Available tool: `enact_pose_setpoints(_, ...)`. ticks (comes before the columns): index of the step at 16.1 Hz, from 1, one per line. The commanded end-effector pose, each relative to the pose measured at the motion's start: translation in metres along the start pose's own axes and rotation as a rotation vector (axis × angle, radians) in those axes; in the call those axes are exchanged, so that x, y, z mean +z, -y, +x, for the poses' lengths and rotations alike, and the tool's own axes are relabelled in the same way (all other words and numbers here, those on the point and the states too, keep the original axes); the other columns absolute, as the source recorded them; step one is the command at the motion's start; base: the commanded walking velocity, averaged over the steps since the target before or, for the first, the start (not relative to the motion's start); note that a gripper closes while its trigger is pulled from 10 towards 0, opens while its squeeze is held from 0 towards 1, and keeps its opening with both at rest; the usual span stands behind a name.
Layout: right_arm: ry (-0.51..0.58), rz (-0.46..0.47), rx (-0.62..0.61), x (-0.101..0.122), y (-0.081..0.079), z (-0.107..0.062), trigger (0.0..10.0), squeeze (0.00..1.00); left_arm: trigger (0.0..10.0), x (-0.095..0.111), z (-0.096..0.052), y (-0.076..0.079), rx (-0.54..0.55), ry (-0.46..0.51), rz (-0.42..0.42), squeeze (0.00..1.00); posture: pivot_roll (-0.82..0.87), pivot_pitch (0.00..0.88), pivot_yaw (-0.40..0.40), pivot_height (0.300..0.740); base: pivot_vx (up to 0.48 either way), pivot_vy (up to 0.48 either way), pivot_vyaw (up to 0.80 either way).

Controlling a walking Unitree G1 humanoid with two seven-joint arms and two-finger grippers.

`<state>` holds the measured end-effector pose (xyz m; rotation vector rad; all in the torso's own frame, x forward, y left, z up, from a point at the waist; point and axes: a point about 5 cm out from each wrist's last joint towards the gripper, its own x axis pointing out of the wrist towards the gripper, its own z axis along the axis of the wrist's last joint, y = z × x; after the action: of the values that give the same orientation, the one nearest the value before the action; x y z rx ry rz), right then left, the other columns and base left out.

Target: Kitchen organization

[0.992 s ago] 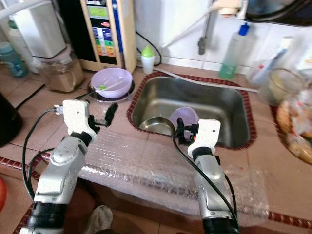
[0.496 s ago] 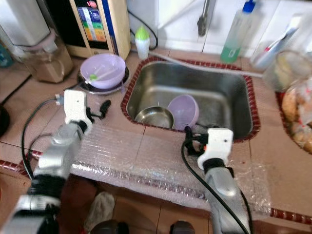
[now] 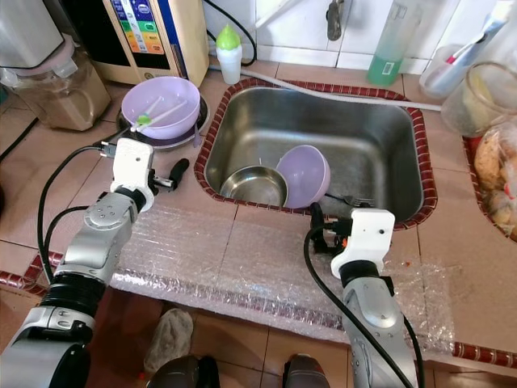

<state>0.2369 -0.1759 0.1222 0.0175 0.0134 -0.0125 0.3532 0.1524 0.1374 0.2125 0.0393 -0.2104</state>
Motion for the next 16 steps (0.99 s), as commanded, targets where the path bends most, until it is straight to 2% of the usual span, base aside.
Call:
enact_pose_setpoints(1,-0.092,0.008,-0.028,-0.016,0.004,-0.005,10.0,0.00,10.0,0.010,0.002,-0.002,-0.013,0.040,0.043,0.00,-0.16,0.209,0.091,0.740,0.000,0.000,0.00)
enact_pose_setpoints(4,-0.091,0.010,-0.023,-0.016,0.003,-0.002,10.0,0.00,10.0,0.016,0.003,-0.003,-0.026,0.075,0.097,0.00,-0.15,0.203,0.085,0.740,0.000,0.000,0.00)
enact_pose_setpoints(6,-0.089,0.010,-0.016,-0.015,0.002,-0.001,10.0,0.00,10.0,0.022,0.003,-0.002,-0.028,0.095,0.094,0.00,-0.15,0.198,0.084,0.740,0.000,0.000,0.00)
enact_pose_setpoints(9,-0.092,0.009,-0.017,-0.016,0.003,-0.001,10.0,0.00,10.0,0.019,-0.002,-0.001,-0.023,0.084,0.090,0.00,-0.15,0.193,0.084,0.740,0.000,0.000,0.00)
enact_pose_setpoints(10,-0.095,0.010,-0.016,-0.017,0.003,-0.001,10.0,0.00,10.0,0.006,-0.009,-0.001,0.013,0.034,0.039,0.00,-0.15,0.188,0.082,0.740,0.000,0.000,0.00)
enact_pose_setpoints(16,-0.099,0.007,-0.009,-0.018,0.004,0.001,10.0,0.00,10.0,-0.010,-0.027,-0.015,0.146,-0.013,-0.036,0.00,-0.14,0.183,0.069,0.740,0.000,0.000,0.00)
